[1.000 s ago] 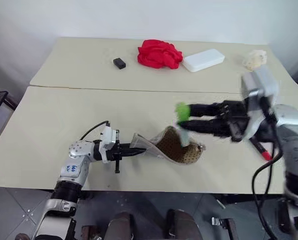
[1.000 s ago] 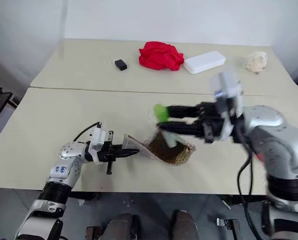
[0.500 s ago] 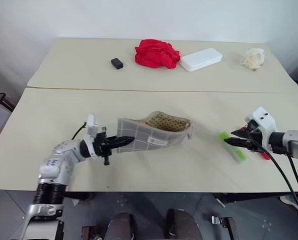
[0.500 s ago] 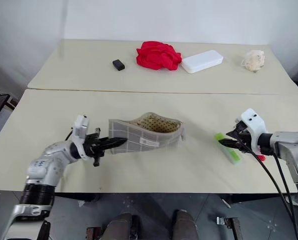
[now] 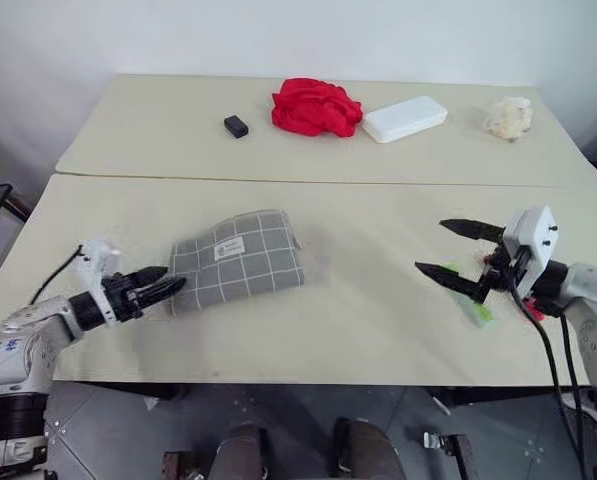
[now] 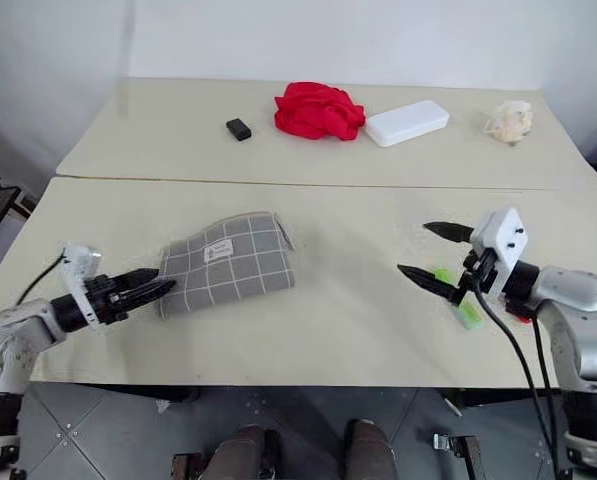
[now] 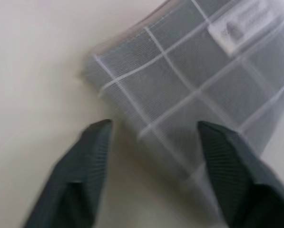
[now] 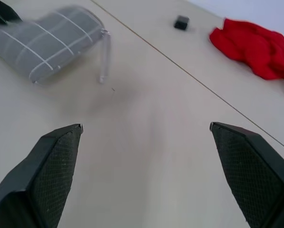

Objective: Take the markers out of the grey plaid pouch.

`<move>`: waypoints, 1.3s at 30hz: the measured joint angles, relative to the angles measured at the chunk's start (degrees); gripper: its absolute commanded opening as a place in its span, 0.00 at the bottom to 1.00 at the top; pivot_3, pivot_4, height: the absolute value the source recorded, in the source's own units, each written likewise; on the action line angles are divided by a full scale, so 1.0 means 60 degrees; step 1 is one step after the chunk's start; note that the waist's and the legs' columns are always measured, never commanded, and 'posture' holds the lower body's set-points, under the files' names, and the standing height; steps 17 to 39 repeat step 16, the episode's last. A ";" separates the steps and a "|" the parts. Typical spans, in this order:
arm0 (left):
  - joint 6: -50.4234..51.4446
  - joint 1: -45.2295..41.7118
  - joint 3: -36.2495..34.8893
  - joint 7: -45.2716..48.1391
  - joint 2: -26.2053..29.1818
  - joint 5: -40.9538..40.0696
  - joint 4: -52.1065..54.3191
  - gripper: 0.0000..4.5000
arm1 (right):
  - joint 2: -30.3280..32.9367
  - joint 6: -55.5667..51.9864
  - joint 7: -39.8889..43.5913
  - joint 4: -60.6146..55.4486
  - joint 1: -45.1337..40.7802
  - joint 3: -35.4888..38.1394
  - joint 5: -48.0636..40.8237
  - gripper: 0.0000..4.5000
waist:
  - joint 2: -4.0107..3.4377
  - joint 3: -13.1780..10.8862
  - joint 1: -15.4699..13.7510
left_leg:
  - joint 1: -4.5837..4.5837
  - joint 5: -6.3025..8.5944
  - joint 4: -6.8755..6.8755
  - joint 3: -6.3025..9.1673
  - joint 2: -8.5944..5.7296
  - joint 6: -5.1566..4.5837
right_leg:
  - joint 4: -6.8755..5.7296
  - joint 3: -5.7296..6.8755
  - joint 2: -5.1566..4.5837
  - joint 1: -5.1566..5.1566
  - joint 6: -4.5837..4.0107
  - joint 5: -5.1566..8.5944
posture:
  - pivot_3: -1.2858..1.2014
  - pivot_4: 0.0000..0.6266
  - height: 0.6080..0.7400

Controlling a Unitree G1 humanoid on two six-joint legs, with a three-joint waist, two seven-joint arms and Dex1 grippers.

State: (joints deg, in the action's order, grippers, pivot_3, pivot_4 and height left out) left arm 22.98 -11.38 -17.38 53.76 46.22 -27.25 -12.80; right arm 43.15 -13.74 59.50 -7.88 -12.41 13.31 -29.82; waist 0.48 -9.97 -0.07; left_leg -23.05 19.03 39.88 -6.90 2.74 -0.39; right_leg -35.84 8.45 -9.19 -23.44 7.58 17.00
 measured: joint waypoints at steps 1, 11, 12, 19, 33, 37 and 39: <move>-0.0759 0.0098 -0.0006 0.0245 0.0315 0.0376 -0.0457 0.80 | -0.0107 -0.0005 0.0187 -0.0359 0.0304 -0.0110 -0.0181 1.00 | 0.0000 0.0000 -0.0005 | 0.0001 0.0001 -0.0004 0.0002 0.0000 0.0000 | 0.0000 0.0001 0.0000 -0.0001 -0.0001 0.0000 | 0.52 0.24 1.00; -0.4233 0.1394 -0.0888 0.2353 0.0732 0.0314 0.0126 0.99 | -0.0516 0.1945 0.1198 -0.1017 0.2291 -0.0382 0.0298 1.00 | 0.0000 -0.0001 0.0051 | 0.0019 0.0006 -0.0023 -0.0018 0.0001 -0.0001 | 0.0002 -0.0010 -0.0003 -0.0002 0.0000 0.0000 | 0.52 0.24 1.00; -0.4239 0.1517 -0.0898 0.2282 0.0699 0.0292 0.0522 0.99 | -0.0520 0.2213 0.1216 -0.0888 0.2280 -0.0352 0.0380 1.00 | 0.0000 -0.0001 0.0049 | 0.0021 0.0005 -0.0022 -0.0018 0.0002 -0.0001 | -0.0001 -0.0015 -0.0003 -0.0001 0.0000 0.0000 | 0.52 0.24 1.00; -0.4570 0.1780 -0.0796 0.1847 0.0575 0.0609 0.1457 0.99 | -0.0525 0.2715 0.1179 -0.0719 0.2147 -0.0267 0.0475 1.00 | 0.0000 -0.0001 0.0043 | 0.0070 0.0006 -0.0038 -0.0028 0.0002 -0.0002 | -0.0010 -0.0042 -0.0003 0.0017 -0.0001 0.0000 | 0.52 0.24 1.00; -0.4570 0.1780 -0.0796 0.1847 0.0575 0.0609 0.1457 0.99 | -0.0525 0.2715 0.1179 -0.0719 0.2147 -0.0267 0.0475 1.00 | 0.0000 -0.0001 0.0043 | 0.0070 0.0006 -0.0038 -0.0028 0.0002 -0.0002 | -0.0010 -0.0042 -0.0003 0.0017 -0.0001 0.0000 | 0.52 0.24 1.00; -0.4570 0.1780 -0.0796 0.1847 0.0575 0.0609 0.1457 0.99 | -0.0525 0.2715 0.1179 -0.0719 0.2147 -0.0267 0.0475 1.00 | 0.0000 -0.0001 0.0043 | 0.0070 0.0006 -0.0038 -0.0028 0.0002 -0.0002 | -0.0010 -0.0042 -0.0003 0.0017 -0.0001 0.0000 | 0.52 0.24 1.00; -0.4570 0.1780 -0.0796 0.1847 0.0575 0.0609 0.1457 0.99 | -0.0525 0.2715 0.1179 -0.0719 0.2147 -0.0267 0.0475 1.00 | 0.0000 -0.0001 0.0043 | 0.0070 0.0006 -0.0038 -0.0028 0.0002 -0.0002 | -0.0010 -0.0042 -0.0003 0.0017 -0.0001 0.0000 | 0.52 0.24 1.00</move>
